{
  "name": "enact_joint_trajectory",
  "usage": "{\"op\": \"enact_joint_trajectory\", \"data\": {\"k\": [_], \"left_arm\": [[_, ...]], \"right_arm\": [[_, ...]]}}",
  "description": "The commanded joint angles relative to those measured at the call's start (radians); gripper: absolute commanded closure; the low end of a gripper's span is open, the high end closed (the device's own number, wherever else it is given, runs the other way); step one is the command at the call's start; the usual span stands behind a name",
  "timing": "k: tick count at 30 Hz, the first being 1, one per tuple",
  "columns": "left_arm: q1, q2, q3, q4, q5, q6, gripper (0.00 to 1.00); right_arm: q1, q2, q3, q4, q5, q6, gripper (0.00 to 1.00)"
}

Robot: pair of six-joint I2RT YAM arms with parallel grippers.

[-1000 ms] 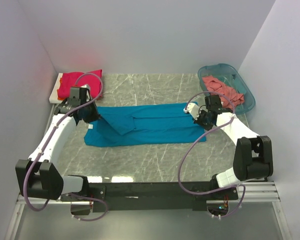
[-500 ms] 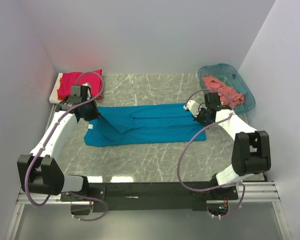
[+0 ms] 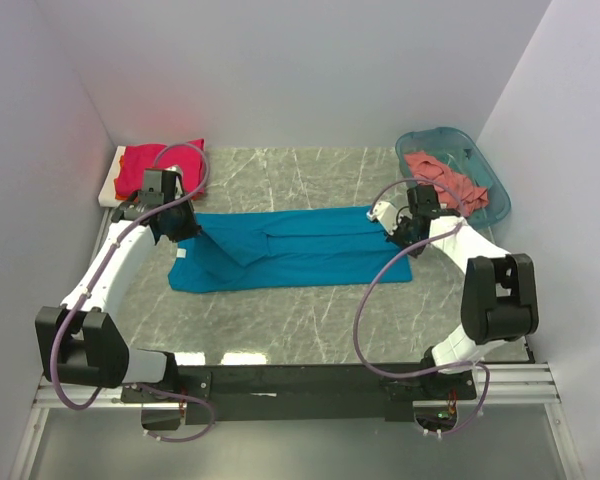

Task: Fold and stack the t-shirts
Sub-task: Fold the tshirt

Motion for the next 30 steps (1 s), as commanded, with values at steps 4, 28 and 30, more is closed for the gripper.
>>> {"op": "enact_joint_trajectory", "data": {"k": [4, 28, 30], "left_arm": [[0.005, 0.018, 0.040, 0.049, -0.001, 0.012, 0.99], [0.005, 0.137, 0.129, 0.049, 0.009, 0.033, 0.99], [0.005, 0.157, 0.152, 0.049, 0.022, 0.038, 0.99]], "right_arm": [[-0.007, 0.065, 0.077, 0.113, 0.032, 0.131, 0.69], [-0.024, -0.344, -0.038, 0.022, -0.404, 0.308, 0.57], [-0.024, -0.353, -0.046, 0.025, -0.413, 0.312, 0.57]]}}
